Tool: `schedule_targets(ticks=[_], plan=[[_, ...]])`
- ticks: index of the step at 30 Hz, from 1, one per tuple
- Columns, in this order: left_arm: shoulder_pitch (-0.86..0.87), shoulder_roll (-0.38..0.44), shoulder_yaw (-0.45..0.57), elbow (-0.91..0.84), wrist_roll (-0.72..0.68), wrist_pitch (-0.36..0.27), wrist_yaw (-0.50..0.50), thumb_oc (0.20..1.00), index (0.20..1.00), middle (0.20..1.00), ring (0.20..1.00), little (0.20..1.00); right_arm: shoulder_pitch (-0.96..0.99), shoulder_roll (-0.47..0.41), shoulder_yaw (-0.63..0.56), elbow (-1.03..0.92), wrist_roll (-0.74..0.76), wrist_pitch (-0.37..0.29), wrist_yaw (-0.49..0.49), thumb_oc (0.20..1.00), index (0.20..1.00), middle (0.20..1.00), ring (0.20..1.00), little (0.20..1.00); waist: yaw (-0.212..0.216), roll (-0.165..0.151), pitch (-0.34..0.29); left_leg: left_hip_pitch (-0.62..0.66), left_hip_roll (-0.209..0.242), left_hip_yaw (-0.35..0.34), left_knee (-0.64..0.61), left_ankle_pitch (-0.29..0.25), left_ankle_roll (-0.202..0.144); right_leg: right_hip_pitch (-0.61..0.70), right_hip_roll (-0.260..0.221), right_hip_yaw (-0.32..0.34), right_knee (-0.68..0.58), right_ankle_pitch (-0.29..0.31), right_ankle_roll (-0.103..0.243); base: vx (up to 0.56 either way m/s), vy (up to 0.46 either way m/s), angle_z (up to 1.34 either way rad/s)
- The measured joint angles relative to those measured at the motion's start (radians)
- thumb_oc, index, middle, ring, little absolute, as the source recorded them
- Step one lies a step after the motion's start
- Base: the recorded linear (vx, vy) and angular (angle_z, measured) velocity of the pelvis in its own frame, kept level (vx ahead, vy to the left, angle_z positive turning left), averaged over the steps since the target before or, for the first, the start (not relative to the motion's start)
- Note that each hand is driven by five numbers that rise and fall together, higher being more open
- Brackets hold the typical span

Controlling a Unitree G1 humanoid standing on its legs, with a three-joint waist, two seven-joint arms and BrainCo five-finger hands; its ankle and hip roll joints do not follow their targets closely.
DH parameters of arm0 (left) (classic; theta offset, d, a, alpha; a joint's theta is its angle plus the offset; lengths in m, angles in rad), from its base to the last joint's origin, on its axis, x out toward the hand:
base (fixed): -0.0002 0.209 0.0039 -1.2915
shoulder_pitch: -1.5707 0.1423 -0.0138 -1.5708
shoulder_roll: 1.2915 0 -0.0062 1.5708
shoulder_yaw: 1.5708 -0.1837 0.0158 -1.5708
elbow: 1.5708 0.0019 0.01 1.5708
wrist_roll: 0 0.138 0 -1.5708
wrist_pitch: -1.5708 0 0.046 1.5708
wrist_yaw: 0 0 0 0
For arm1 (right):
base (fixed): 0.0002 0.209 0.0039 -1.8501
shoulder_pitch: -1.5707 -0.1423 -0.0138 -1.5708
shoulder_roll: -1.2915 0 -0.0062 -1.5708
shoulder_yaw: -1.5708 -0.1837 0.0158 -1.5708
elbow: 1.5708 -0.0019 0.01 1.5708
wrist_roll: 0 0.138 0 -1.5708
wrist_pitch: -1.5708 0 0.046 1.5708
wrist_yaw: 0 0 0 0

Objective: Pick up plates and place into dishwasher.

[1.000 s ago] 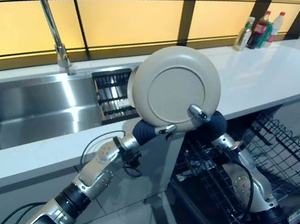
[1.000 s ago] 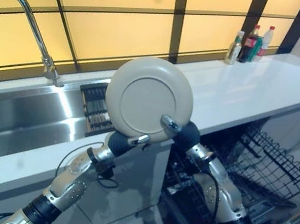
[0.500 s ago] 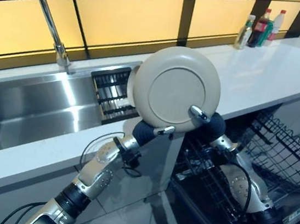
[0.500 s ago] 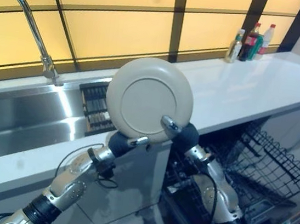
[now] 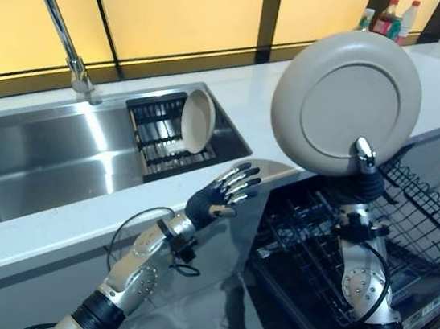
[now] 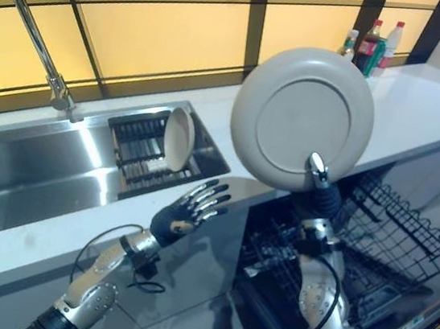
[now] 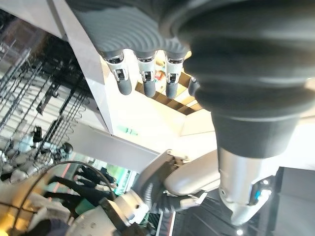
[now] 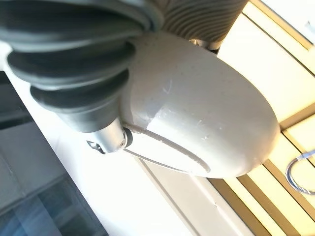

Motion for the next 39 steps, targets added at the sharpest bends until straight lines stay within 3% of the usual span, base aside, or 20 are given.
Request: schedule_targets(ticks=[6,10,14,19,25,28,32,39], plan=[[0.044,0.006,-0.011,0.0,-0.013,0.0,-0.05,1.0,1.0,1.0,1.0,1.0,0.011,-0.008,-0.025,0.002,-0.01,-0.086,-0.026,0.2,0.2,0.2,0.2,0.2,-0.015,-0.005,0.003,-0.001,0.001,0.025,0.0,-0.004,0.0,-0.016,0.003,0.025,0.004,0.0,0.001,0.0,0.003,-0.12],[0.072,0.025,-0.012,0.0,-0.054,0.0,-0.111,1.0,1.0,1.0,1.0,1.0,0.029,-0.01,-0.132,0.024,-0.018,-0.12,-0.065,0.2,0.2,0.2,0.2,0.2,-0.04,-0.006,0.003,0.001,0.002,0.052,0.0,-0.01,0.001,-0.023,0.005,0.043,0.009,0.0,0.001,0.02,-0.003,-0.12],[0.106,0.049,-0.008,-0.04,-0.131,0.006,-0.188,1.0,1.0,1.0,1.0,1.0,0.066,-0.064,-0.22,0.094,-0.151,-0.14,-0.136,0.2,0.2,0.2,0.2,0.2,-0.069,-0.009,0.006,0.001,0.002,0.074,0.001,-0.013,0.001,-0.036,0.01,0.071,0.018,0.006,0.0,-0.01,-0.036,-0.2],[0.105,0.06,-0.005,-0.04,-0.209,0.045,-0.219,1.0,1.0,1.0,1.0,1.0,0.092,-0.151,-0.233,0.193,-0.348,-0.13,-0.192,0.2,0.2,0.2,0.2,0.2,-0.096,-0.02,0.027,0.003,-0.002,0.082,0.0,-0.016,0.002,-0.048,0.01,0.084,0.027,0.008,0.006,-0.01,-0.044,-0.09],[0.111,0.084,0.015,-0.02,-0.164,0.054,-0.192,1.0,1.0,1.0,1.0,1.0,0.091,-0.202,-0.236,0.312,-0.476,-0.098,-0.238,0.2,0.2,0.2,0.2,0.2,-0.097,-0.022,0.042,0.004,0.001,0.092,0.0,-0.015,0.004,-0.058,0.01,0.094,0.039,0.006,0.011,-0.02,-0.071,-0.04],[0.143,0.085,0.063,-0.013,-0.158,0.084,-0.19,1.0,1.0,1.0,1.0,1.0,0.094,-0.227,-0.233,0.398,-0.626,-0.046,-0.264,0.2,0.2,0.2,0.2,0.2,-0.069,-0.03,0.048,0.006,0.005,0.119,0.002,-0.016,0.003,-0.085,0.001,0.055,0.049,0.01,0.014,-0.02,-0.128,-0.26],[0.175,0.1,0.093,0.015,-0.147,0.093,-0.192,1.0,1.0,1.0,1.0,1.0,0.086,-0.33,-0.133,0.428,-0.768,-0.003,-0.22,0.2,0.2,0.2,0.2,0.2,-0.008,-0.037,0.07,0.017,0.021,0.174,0.005,-0.022,-0.007,-0.113,-0.035,-0.109,0.037,0.053,0.011,-0.06,-0.165,-0.46],[0.171,0.106,0.11,0.088,-0.126,0.105,-0.196,1.0,1.0,1.0,1.0,1.0,0.02,-0.356,-0.018,0.63,-0.843,-0.002,-0.218,0.2,0.2,0.2,0.2,0.2,0.061,-0.062,0.105,-0.023,0.031,0.098,0.028,-0.025,-0.018,-0.099,-0.021,-0.158,0.007,0.079,-0.016,0.03,-0.153,0.14]])
